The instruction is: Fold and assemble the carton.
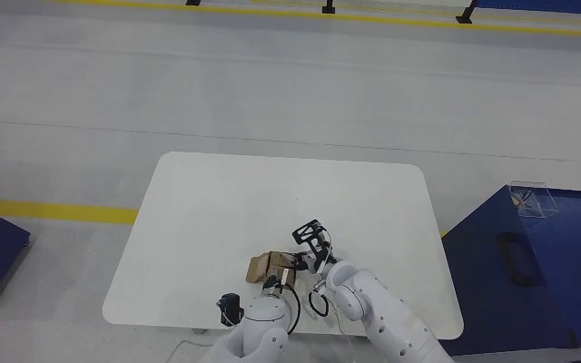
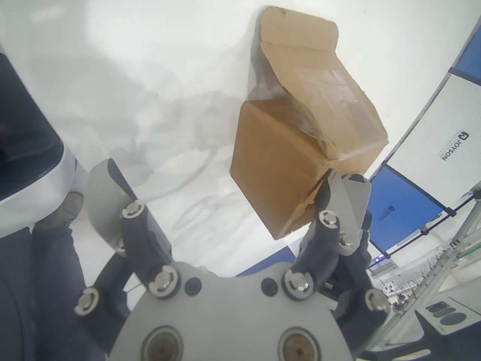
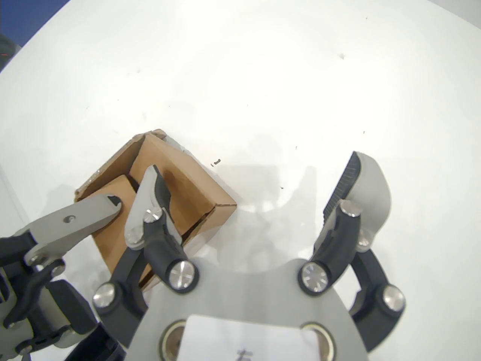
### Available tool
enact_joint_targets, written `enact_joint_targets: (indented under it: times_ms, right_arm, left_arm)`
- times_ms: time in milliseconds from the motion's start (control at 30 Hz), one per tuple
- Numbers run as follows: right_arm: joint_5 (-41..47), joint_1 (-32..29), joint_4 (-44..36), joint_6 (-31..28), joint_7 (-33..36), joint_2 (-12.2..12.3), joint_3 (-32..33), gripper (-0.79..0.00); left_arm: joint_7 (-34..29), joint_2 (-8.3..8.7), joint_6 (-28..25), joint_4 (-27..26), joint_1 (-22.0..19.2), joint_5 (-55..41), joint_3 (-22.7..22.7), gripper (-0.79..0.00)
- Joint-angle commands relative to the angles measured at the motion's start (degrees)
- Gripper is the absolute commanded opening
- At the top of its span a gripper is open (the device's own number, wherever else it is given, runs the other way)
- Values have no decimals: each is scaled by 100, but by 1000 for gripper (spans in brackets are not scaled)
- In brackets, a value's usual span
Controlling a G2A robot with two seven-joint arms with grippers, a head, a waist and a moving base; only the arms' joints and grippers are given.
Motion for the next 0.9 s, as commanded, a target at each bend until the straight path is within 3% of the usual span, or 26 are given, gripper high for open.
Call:
enact_joint_targets:
  times_ms: [0,133,233,367,733,867]
  right_arm:
    - [44,-42,-76,-17,-75,10,106,0]
    - [182,-199,-292,-90,-254,54,408,0]
    - [351,-387,-488,-124,-367,103,716,0]
    - [593,-698,-750,-258,-299,179,1118,0]
    - [820,-912,-946,-561,-203,208,1231,0]
    - [292,-922,-891,-374,-447,188,1089,0]
  left_arm:
    - [69,-12,-29,-93,64,40,-7,0]
    - [-3,-32,-207,-329,219,75,-23,0]
    - [-185,-48,-748,-625,376,141,-87,0]
    - [-1095,14,-1461,-1355,847,176,-335,0]
    - [-1199,25,-1582,-1414,890,248,-379,0]
    - [-1971,124,-2483,-1402,1160,1713,-270,0]
